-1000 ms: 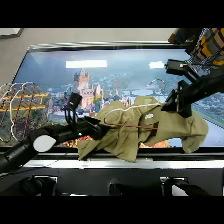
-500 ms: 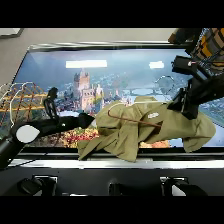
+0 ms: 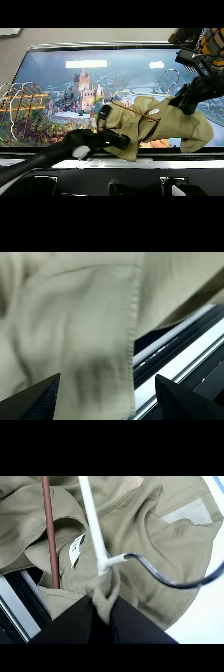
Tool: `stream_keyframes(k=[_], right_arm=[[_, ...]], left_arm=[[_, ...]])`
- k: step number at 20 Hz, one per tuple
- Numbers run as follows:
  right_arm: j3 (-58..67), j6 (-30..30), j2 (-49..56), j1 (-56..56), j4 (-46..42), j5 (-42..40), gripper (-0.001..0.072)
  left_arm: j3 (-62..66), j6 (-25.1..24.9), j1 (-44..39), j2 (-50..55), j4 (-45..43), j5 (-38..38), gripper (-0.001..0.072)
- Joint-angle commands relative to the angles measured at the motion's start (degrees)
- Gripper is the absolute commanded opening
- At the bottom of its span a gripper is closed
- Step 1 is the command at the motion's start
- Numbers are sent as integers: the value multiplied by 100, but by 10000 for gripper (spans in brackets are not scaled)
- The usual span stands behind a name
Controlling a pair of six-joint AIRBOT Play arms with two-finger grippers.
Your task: Fold the clothes and pants, and hang the long-sleeved shirts on hangers.
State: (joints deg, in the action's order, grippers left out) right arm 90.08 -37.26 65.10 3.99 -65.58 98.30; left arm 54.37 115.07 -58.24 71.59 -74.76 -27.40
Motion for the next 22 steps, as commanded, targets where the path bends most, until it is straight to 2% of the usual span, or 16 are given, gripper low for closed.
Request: stream_keyframes(k=[1, 4, 7, 12, 14, 15, 16, 17, 22], right_arm=[[0, -140, -4, 0, -7, -35, 35], [0, -138, -2, 0, -7, -35, 35], [0, -138, -4, 0, -7, -35, 35], [0, -138, -2, 0, -9, -79, 36], [0, -144, -2, 0, -7, -76, 36], [0, -160, -2, 0, -7, -72, 36], [0, -160, -4, 0, -9, -74, 36], [0, -160, -4, 0, -9, -74, 36], [2, -164, -7, 0, -57, -48, 36]], left_arm=[[807, 767, -664, 1019, -1086, -304, 686], [1285, 1438, -756, 1519, -1657, -802, 686], [1482, 2096, -719, 1714, -2085, -791, 686], [1766, 2151, -769, 2085, -2083, -800, 685], [1849, 2203, -739, 2264, -2083, -813, 660], [1862, 2299, -708, 2326, -2072, -817, 513], [1862, 2317, -673, 2339, -2061, -831, 195], [1862, 2299, -651, 2312, -2061, -863, 32], [1862, 2295, -306, 1759, -2061, -1722, 25]])
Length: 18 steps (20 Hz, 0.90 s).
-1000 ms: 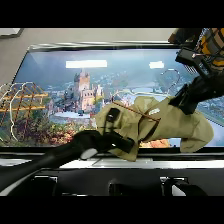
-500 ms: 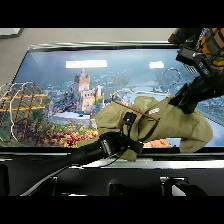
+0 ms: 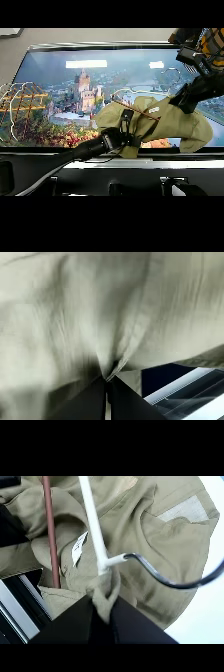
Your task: Fold the clothes and pants, and hang the long-sleeved shirts on hangers.
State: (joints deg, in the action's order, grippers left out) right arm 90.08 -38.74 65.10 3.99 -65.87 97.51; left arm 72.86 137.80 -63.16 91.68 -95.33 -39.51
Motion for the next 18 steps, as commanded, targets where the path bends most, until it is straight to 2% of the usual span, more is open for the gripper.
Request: stream_keyframes(k=[1, 5, 9, 10, 18], right_arm=[[2, -15, -11, 0, -31, 85, 36], [0, -98, -160, 0, -37, 162, 35], [0, -92, -201, -2, 116, 201, 35], [0, -94, -201, -2, 114, 210, 35], [0, -92, -201, -2, 116, 363, 35]], left_arm=[[13, 13, 304, -409, -4, -629, 25], [15, -168, 957, -957, 485, -763, 25], [157, -1281, 1659, -1062, 1499, -752, 25], [208, -1403, 1799, -1062, 1580, -763, 25], [323, -1449, 2415, -1062, 1589, -745, 25]])
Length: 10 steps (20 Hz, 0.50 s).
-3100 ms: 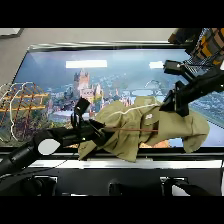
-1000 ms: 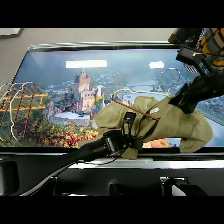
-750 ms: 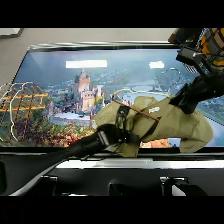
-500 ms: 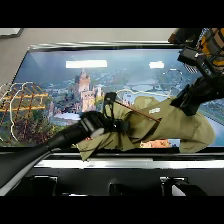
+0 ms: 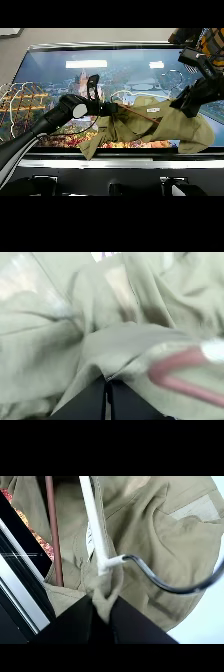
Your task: Fold the clothes and pants, and hang the long-sleeved shirts on hangers.
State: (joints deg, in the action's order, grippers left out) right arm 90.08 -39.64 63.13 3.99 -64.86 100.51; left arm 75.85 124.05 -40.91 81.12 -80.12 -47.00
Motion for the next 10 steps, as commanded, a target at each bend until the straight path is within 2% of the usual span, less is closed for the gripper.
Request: stream_keyframes(k=[1, 5, 10], right_arm=[[0, 11, -4, -2, 15, 98, 35], [0, 295, 2, -2, 98, 116, 35], [-2, 278, 2, -2, 68, 210, 35]], left_arm=[[24, -107, 232, -7, 68, 9, 25], [138, -437, 286, -7, 63, 0, 25], [166, -433, 396, -7, 59, 7, 25]])
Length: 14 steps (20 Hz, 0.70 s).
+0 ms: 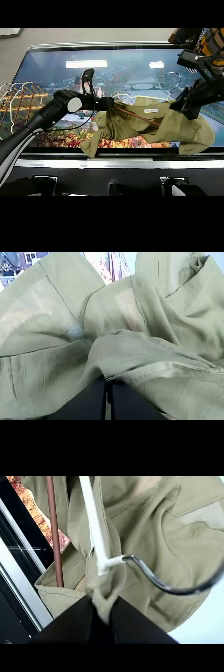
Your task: Fold the clothes and pants, and hang the long-sleeved shirts on hangers.
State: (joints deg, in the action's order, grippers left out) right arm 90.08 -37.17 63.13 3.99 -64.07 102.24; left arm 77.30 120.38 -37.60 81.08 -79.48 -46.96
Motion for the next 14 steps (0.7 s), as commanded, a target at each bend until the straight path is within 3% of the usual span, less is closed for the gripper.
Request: stream_keyframes(k=[1, 14], right_arm=[[-17, 31, 2, -2, -66, -4, 35], [-752, 181, 15, -2, -415, -837, 35]], left_arm=[[31, -68, 79, -2, -4, 2, 25], [476, -111, 96, -7, 2, -92, 25]])
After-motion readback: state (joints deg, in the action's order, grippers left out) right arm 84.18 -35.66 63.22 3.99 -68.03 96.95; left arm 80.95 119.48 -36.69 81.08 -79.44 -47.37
